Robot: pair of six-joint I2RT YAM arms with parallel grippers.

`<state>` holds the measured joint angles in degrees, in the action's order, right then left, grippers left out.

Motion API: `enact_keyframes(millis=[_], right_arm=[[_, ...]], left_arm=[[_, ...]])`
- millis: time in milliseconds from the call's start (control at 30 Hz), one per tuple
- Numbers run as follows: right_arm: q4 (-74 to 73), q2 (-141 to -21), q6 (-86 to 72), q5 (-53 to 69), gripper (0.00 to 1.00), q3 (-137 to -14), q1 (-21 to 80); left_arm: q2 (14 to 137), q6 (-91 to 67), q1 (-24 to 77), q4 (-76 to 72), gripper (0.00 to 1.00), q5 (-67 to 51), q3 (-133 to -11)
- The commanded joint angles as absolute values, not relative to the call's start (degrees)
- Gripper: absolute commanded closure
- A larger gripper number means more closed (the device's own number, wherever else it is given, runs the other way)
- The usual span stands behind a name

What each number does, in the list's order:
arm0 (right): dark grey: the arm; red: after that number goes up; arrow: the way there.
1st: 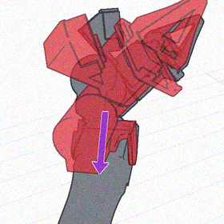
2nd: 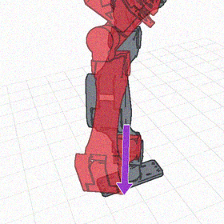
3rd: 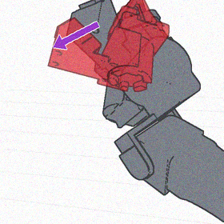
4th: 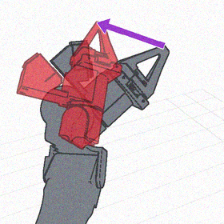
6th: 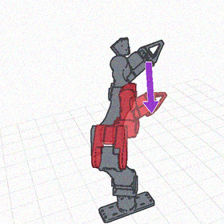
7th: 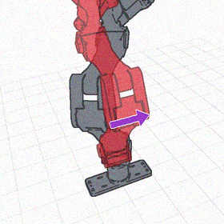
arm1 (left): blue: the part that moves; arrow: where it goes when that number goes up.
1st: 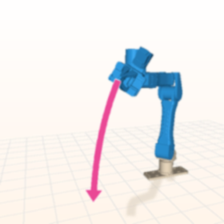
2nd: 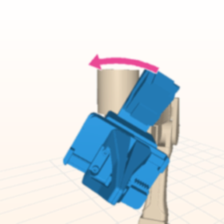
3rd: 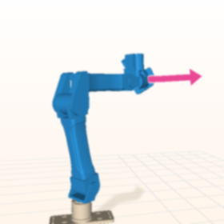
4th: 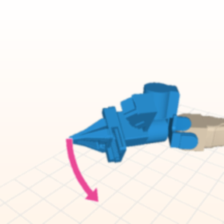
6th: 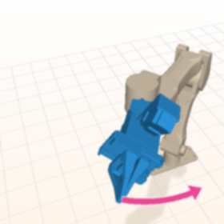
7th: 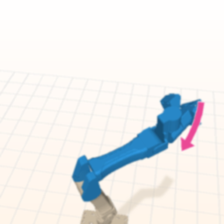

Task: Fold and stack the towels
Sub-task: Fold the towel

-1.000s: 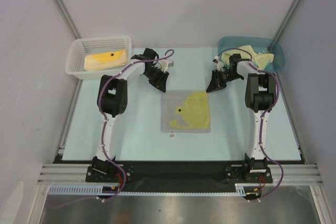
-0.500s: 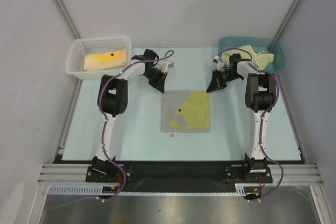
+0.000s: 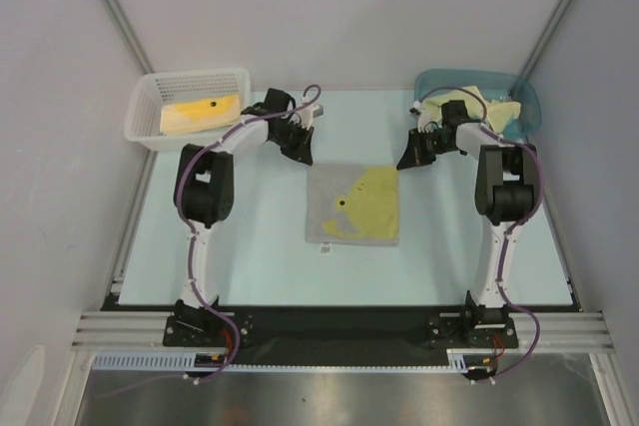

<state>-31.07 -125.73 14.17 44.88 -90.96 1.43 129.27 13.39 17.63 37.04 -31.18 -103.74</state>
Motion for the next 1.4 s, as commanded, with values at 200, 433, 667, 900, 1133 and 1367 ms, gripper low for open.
enact_keyframes(millis=[200, 433, 667, 900, 1133, 1367], right_arm=[[-17.7, -115.5, 11.8, 40.8, 1.0, -84.2, 1.1], [-13.7, -110.8, 9.9, 37.9, 1.0, -79.5, 1.5], [-10.9, -103.5, 7.6, 34.0, 1.0, -73.7, 3.2], [-9.1, -94.3, 5.0, 28.8, 1.0, -66.1, 5.7], [-9.1, -86.7, 1.6, 23.0, 1.0, -58.4, 7.1], [-9.8, -81.9, -2.8, 19.8, 1.0, -51.5, 9.8]], left_arm=[[120.8, 9.6, 16.4, 29.1, 1.0, -28.3, -98.4], [116.2, 8.9, 16.4, 26.5, 1.0, -26.8, -94.6], [110.5, 6.8, 16.5, 24.5, 1.0, -28.2, -89.1], [104.1, 4.9, 17.7, 22.1, 1.0, -29.1, -79.6], [97.0, 2.3, 18.9, 20.0, 1.0, -28.1, -71.0], [93.1, -1.3, 21.3, 18.5, 1.0, -26.2, -64.8]])
